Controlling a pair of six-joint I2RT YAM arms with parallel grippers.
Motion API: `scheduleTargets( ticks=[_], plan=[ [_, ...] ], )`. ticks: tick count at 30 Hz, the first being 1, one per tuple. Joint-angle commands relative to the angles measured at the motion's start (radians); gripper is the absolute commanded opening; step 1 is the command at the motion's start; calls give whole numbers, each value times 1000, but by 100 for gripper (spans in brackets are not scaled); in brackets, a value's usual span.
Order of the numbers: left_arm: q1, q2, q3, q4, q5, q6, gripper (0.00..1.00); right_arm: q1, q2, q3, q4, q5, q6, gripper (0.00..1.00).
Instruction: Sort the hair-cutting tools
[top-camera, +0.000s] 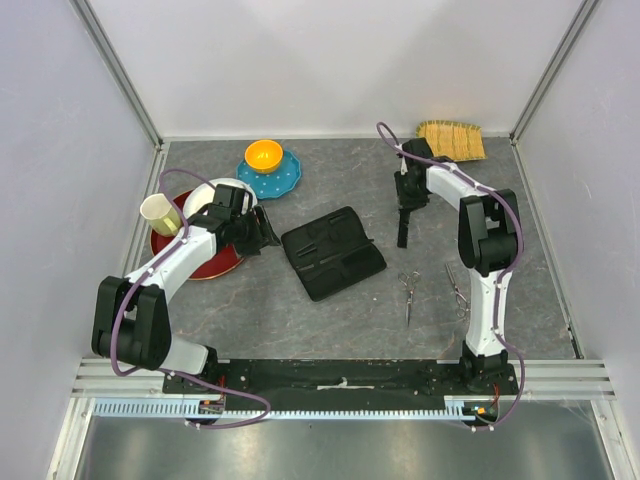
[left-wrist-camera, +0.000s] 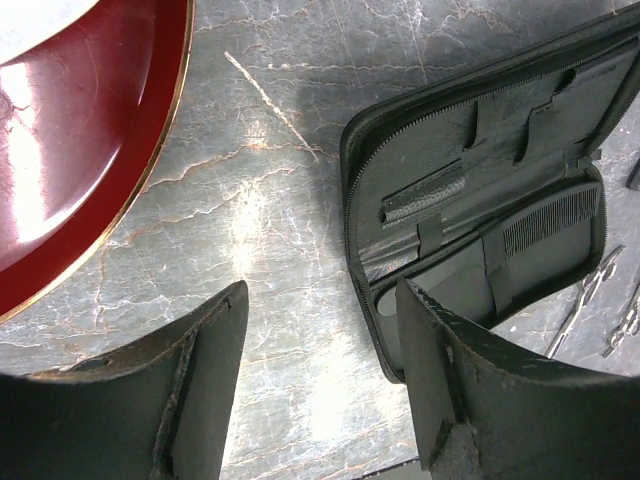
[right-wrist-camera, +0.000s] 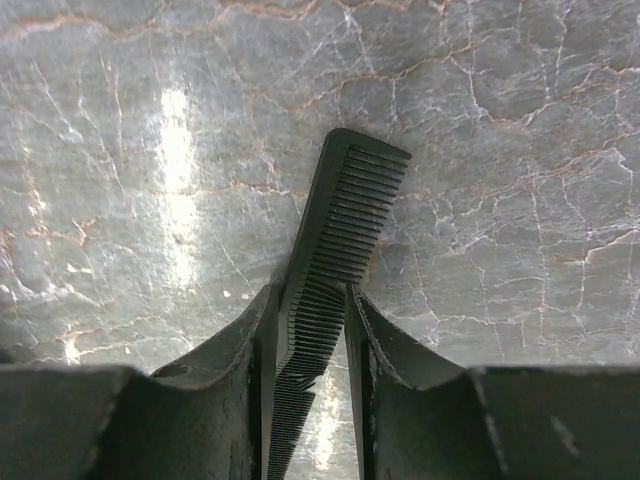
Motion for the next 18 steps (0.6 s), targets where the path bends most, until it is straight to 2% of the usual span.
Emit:
scheduleTargets(
  ticks=[1,3,10,18],
  plan=[
    [5,-9,4,23,14,51,67,-4,-34,-70,-85,-15,-72,36],
    [5,-4,4,25,17,54,64,-5,-55,-81,-64,-21,-49,38],
    [6,10,14,23,32,54,64,-1,-117,-83,-79,-2,86,62],
    [6,25,37,22,38,47,64,9,-134,-78,-166,22,193,64]
  ],
)
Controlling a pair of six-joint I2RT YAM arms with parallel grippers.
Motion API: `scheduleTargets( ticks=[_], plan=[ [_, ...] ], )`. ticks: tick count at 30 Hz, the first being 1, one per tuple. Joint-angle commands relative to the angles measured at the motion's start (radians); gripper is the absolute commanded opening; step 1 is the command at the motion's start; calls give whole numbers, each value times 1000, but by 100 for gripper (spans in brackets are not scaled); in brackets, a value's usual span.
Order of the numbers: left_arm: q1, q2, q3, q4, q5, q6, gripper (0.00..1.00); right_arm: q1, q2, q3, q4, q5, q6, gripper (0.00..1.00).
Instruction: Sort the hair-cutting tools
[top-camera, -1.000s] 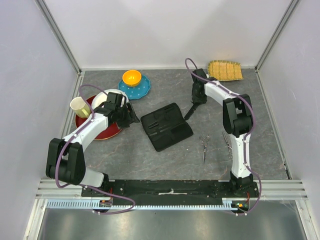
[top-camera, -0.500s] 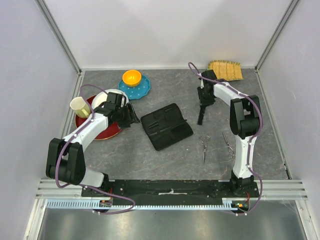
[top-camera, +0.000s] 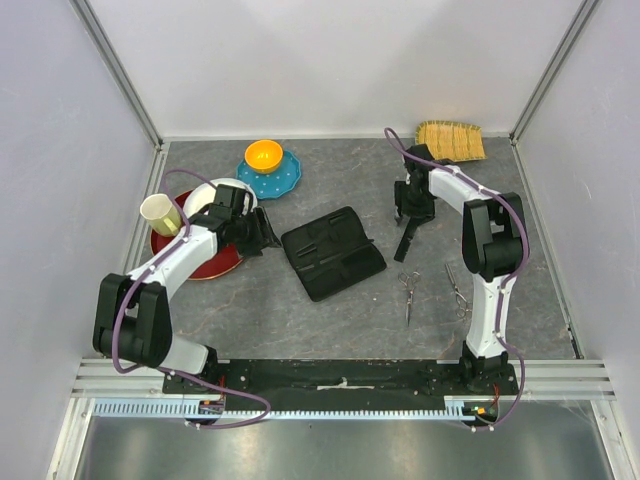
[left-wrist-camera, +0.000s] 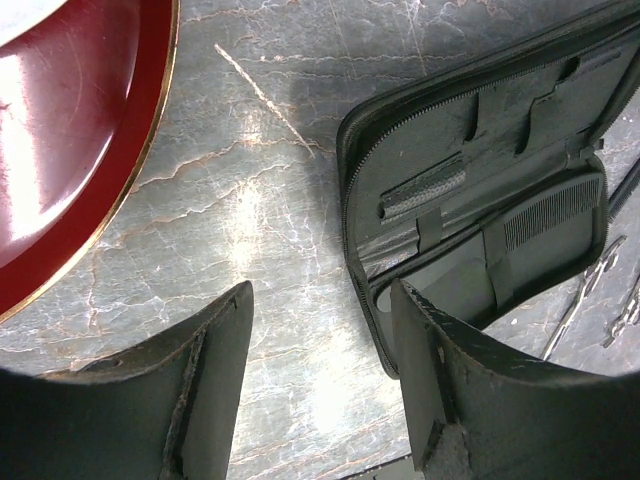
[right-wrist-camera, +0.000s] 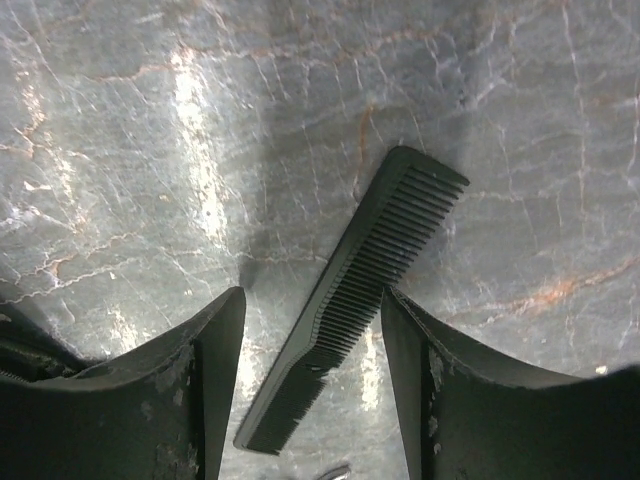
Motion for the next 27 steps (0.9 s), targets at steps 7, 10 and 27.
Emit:
scheduleTargets(
  ticks=[7,10,27],
  plan=[
    [5,41,65,24,18,31,64,25,-143,-8,-60,148,179,64],
    [5,53,77,23,19,34,64,24,-148,-23,-72,153,251,64],
    [71,76,108,47,71,75,78,24,-44,-23,-155,76,489,62]
  ],
)
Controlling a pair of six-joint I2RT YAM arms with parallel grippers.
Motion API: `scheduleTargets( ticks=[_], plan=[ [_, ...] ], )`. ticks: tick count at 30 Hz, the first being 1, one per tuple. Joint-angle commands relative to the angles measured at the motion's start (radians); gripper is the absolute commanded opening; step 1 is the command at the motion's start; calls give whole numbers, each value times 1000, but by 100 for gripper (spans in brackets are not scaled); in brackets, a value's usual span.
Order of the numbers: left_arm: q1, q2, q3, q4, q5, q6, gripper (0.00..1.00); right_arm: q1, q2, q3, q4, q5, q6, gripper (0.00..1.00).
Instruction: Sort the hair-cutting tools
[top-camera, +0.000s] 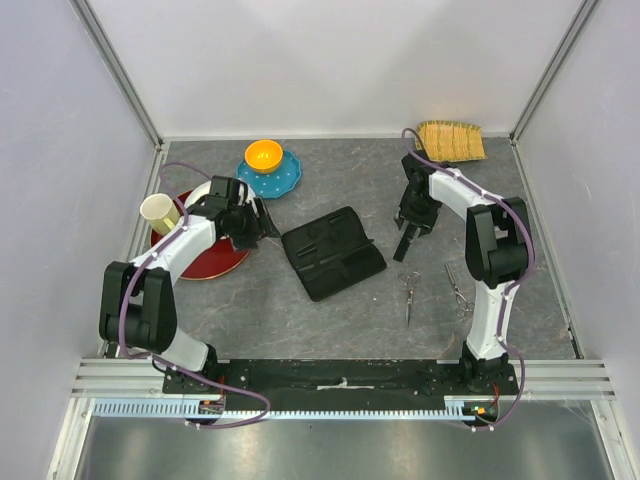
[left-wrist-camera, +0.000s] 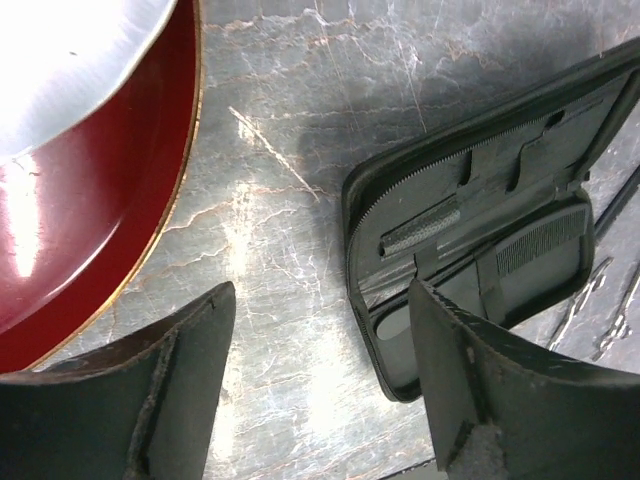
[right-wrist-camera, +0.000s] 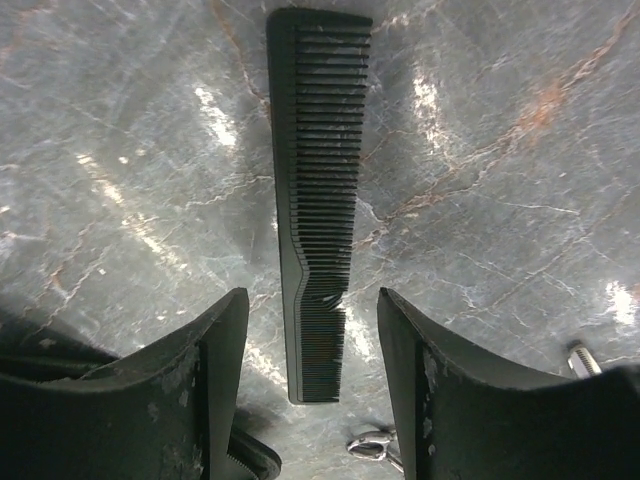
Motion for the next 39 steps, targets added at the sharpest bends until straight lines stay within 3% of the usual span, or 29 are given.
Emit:
scheduleTargets(
  ticks=[1,5,13,27,39],
  plan=[
    [30,-10,37,48,37,38,80,1,51,49,-48,-37,52,61],
    [36,-27,37,63,24,44,100,-1,85,79,-68,-55,46,59],
    [42,-28,35,86,18,64,99,-22,134,131,-112,-20,13,54],
    [47,-5,52,80,53,72,88,-55,178,127,-148,-66,-70,49],
    [49,-10,37,82,61,61,85,-56,224,133,-143,-95,-110,33]
  ],
)
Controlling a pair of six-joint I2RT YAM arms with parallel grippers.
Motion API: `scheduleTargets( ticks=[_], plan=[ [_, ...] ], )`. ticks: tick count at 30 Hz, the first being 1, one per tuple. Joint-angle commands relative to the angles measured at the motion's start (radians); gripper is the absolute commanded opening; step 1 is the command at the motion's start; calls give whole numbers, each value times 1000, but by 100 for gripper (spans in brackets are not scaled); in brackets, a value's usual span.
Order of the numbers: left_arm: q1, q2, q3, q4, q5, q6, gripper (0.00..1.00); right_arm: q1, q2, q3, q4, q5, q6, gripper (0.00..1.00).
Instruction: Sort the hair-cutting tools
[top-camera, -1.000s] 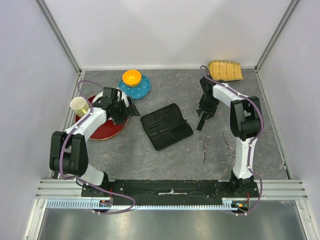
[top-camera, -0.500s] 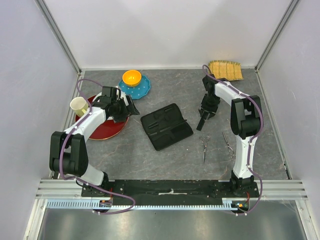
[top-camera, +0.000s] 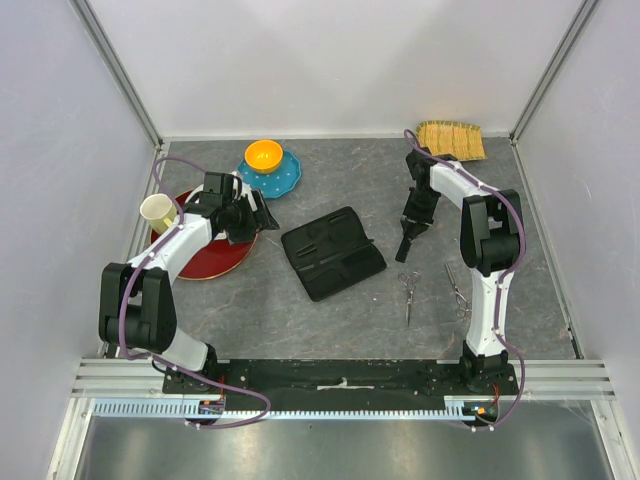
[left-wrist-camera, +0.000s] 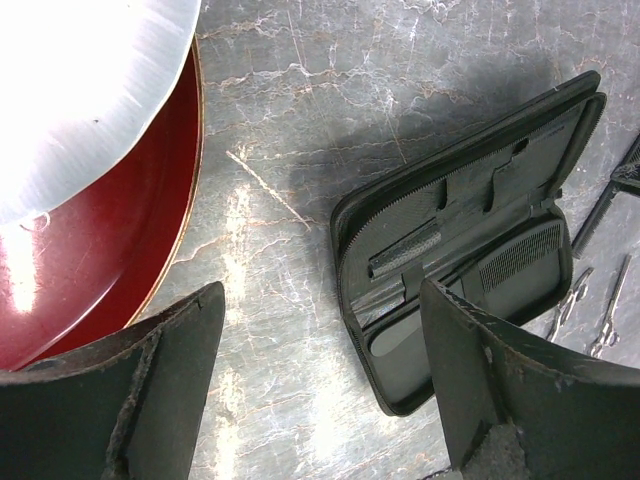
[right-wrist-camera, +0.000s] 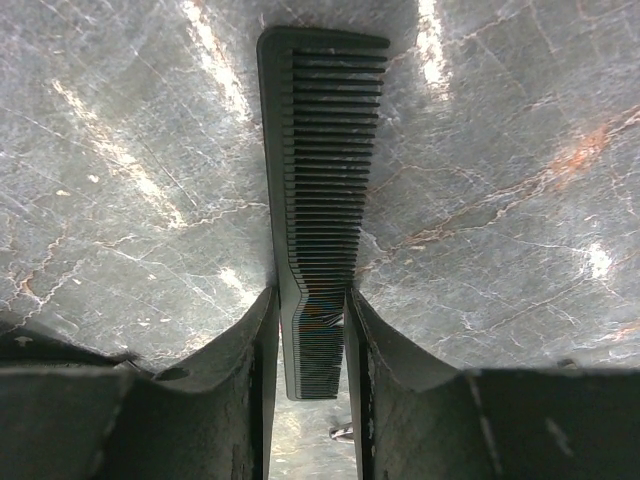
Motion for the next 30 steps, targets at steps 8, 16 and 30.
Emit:
scheduleTargets(
  ticks=[8,16,30],
  plan=[
    [5,-4,17,73,99,28,84,-7,53,-6,-3,5,-59,30],
    [2,2,0,146,225,19,81,-7,-20,0,2,-21,-90,30],
    [-9,6,0,166,248,14,80,-6,2,35,-37,25,-148,57]
  ],
)
